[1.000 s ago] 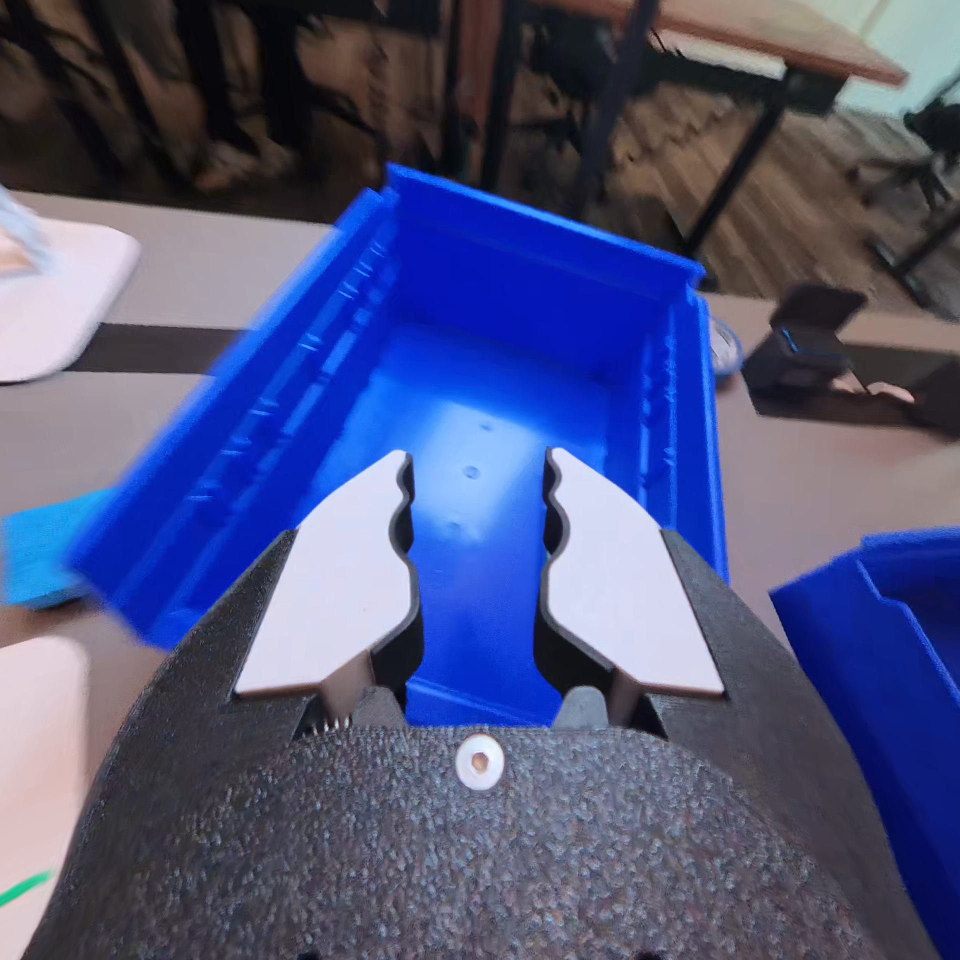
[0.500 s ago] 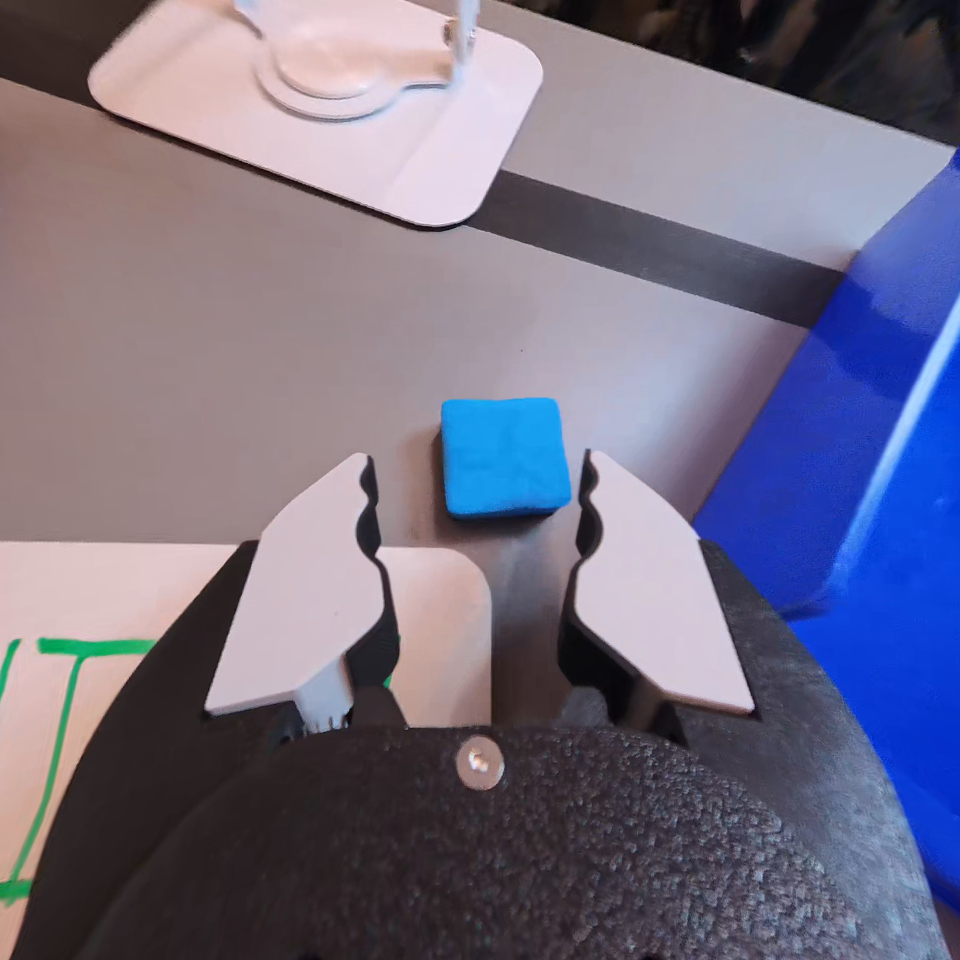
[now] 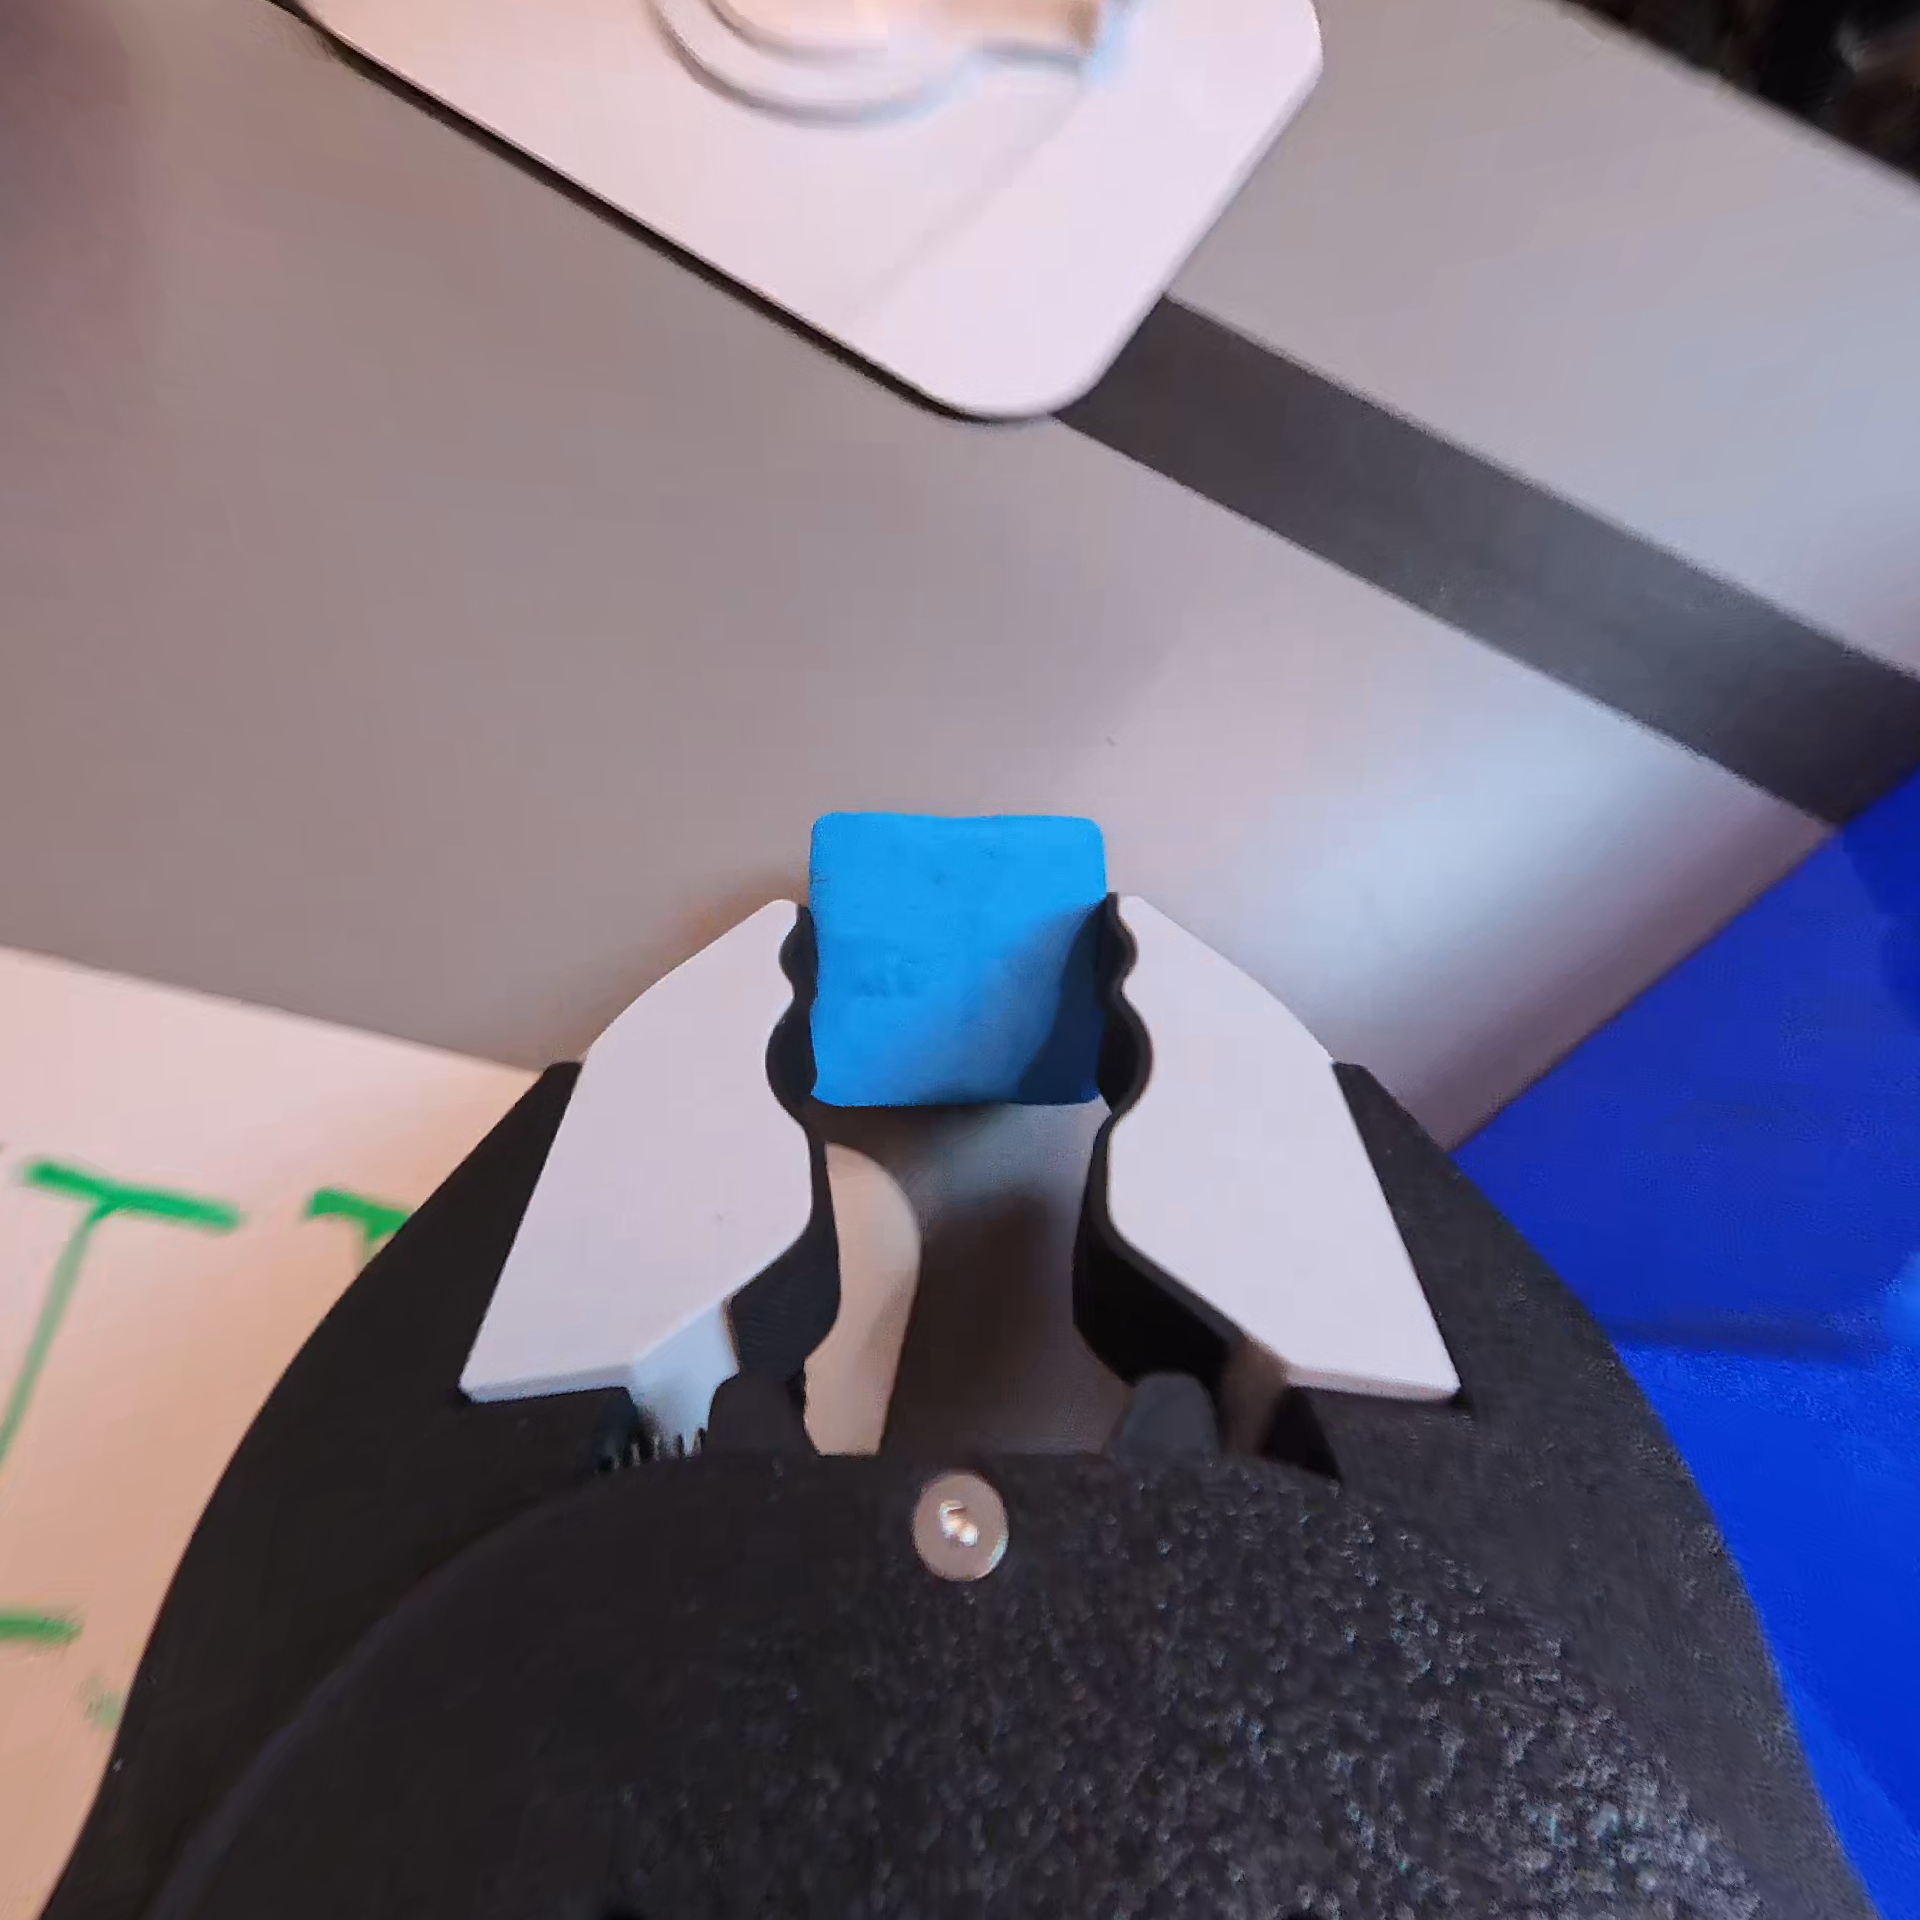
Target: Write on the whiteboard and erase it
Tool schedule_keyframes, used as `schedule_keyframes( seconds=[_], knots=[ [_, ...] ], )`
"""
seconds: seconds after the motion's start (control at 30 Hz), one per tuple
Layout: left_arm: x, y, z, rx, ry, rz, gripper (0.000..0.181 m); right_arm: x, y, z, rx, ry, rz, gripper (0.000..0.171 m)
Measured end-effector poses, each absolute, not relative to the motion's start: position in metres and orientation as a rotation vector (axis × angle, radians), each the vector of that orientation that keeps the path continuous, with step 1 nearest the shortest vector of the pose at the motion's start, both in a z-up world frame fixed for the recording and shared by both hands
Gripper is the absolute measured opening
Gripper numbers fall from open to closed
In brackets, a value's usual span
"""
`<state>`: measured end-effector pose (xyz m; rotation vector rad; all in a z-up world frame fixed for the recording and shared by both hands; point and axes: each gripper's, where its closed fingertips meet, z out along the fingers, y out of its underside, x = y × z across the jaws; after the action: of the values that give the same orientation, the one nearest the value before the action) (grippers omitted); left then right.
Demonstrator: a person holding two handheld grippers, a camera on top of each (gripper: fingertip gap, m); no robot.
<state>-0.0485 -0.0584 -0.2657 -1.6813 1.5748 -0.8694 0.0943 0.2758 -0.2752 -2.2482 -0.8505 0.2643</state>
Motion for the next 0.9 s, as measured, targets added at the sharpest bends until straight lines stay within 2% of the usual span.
schedule_keyframes(
  seconds=[0.13, 0.27, 0.4, 0.5, 0.63, 0.7, 0.8, 0.9],
  knots=[
    [-0.047, -0.071, -0.270, -1.606, 1.684, -0.814, 0.000, 0.088, 0.221, -0.229, -2.144, -0.969, 0.468, 0.052],
    [-0.047, -0.076, -0.284, -1.612, 1.779, -0.727, 0.000, 0.119, 0.149, -0.259, -2.257, -1.168, 0.340, 0.052],
    [-0.045, -0.075, -0.288, -1.614, 1.814, -0.648, 0.000, 0.129, 0.107, -0.284, -2.297, -1.223, 0.297, 0.052],
    [-0.045, -0.076, -0.289, -1.621, 1.855, -0.587, 0.000, 0.109, 0.109, -0.284, -2.263, -1.268, 0.239, 0.052],
    [-0.045, -0.078, -0.289, -1.611, 1.853, -0.604, 0.000, 0.129, 0.159, -0.285, -2.325, -1.093, 0.288, 0.052],
    [-0.046, -0.076, -0.289, -1.616, 1.849, -0.585, 0.000, 0.138, 0.144, -0.285, -2.377, -1.151, 0.283, 0.052],
    [-0.048, -0.073, -0.289, -1.624, 1.853, -0.599, 0.000, 0.098, 0.097, -0.285, -2.313, -1.419, 0.301, 0.052],
    [-0.047, -0.075, -0.289, -1.631, 1.863, -0.617, 0.000, 0.069, 0.125, -0.285, -2.248, -1.409, 0.299, 0.052]
  ],
)
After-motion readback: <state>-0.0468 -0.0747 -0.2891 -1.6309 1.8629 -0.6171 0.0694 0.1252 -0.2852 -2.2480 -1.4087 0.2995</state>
